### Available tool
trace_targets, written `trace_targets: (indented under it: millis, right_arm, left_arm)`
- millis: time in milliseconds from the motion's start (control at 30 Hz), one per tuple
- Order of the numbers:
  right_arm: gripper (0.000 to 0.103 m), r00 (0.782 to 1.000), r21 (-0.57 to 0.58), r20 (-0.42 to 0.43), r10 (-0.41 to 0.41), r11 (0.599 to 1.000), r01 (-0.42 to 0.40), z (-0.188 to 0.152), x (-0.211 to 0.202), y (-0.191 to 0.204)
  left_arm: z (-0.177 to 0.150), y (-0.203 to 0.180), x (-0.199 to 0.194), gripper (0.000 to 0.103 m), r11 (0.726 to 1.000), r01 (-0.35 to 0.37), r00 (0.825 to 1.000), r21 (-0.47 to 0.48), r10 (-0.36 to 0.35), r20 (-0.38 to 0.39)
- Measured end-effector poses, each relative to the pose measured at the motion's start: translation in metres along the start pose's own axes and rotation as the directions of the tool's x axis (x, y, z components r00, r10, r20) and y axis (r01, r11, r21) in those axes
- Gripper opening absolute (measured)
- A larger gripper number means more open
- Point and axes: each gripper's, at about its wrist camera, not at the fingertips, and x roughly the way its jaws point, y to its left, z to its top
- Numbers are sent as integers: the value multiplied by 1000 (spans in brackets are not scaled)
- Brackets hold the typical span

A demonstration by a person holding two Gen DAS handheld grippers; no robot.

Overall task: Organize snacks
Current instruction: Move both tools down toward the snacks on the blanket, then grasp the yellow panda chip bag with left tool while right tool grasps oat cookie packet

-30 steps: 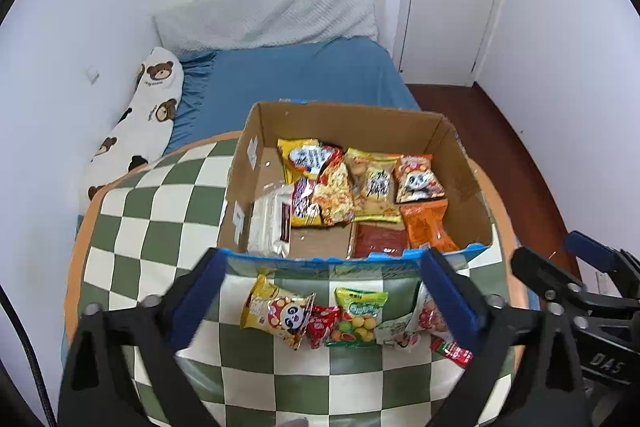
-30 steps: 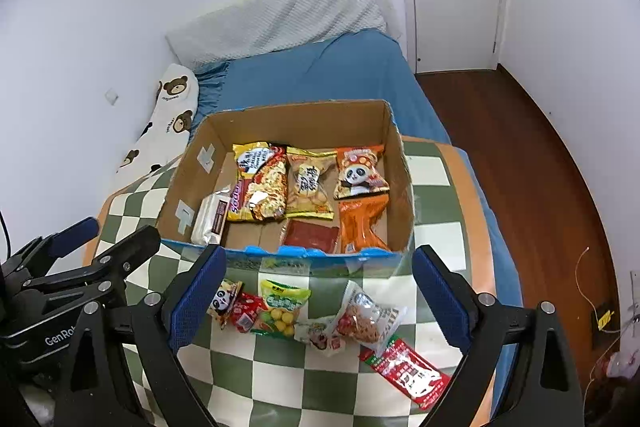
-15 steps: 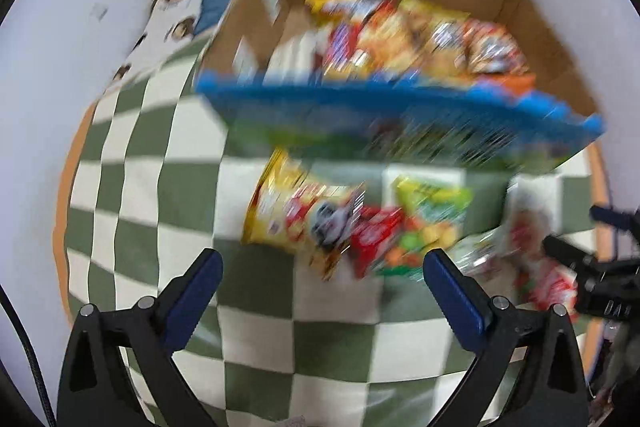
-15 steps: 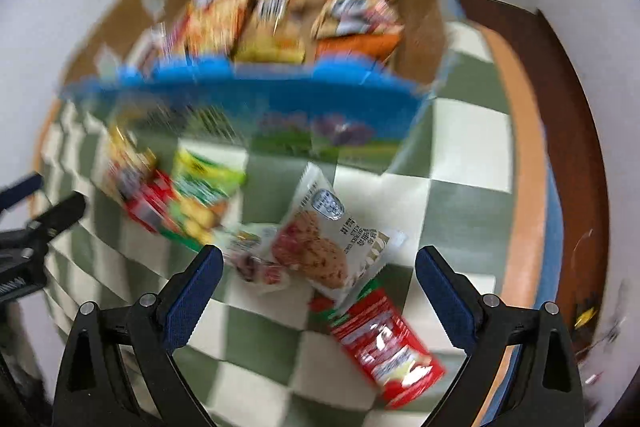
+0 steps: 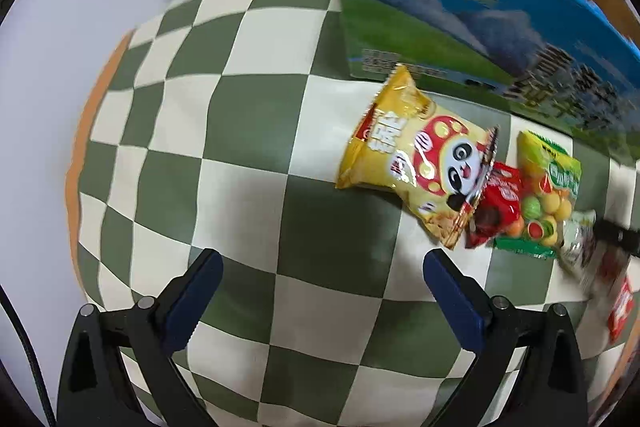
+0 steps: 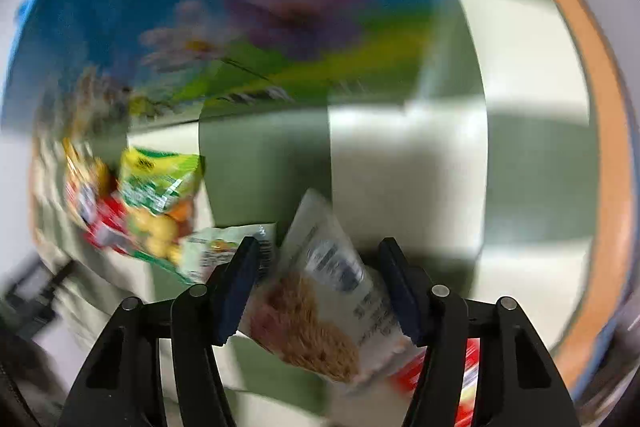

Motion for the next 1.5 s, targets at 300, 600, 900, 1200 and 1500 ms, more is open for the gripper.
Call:
trace_targets:
  millis: [300, 600, 900, 1200, 1500]
  right_arm:
    - [82, 994, 152, 30, 105, 982, -109, -22, 1, -11]
    - [82, 997, 103, 44, 56, 993, -61, -50, -21, 2]
    - [82, 999, 116, -7, 49, 992, -48, -69, -14, -6]
    - [76, 980, 137, -111, 167, 979, -151, -98, 3, 6]
    - [82, 999, -279, -53, 10, 960, -25, -119, -18, 63]
  left_arm:
    - [38, 27, 36, 103, 802, 316, 903, -506, -419, -100]
    - [36, 23, 50, 103, 884, 193, 957, -426, -265, -118]
    - [-3, 41, 37, 103, 974, 133, 978, -184, -159, -133]
    - [35, 20, 28, 103, 948, 219, 962, -231, -249, -111]
    - [49, -24, 42, 66, 991, 133, 987, -10, -134, -89]
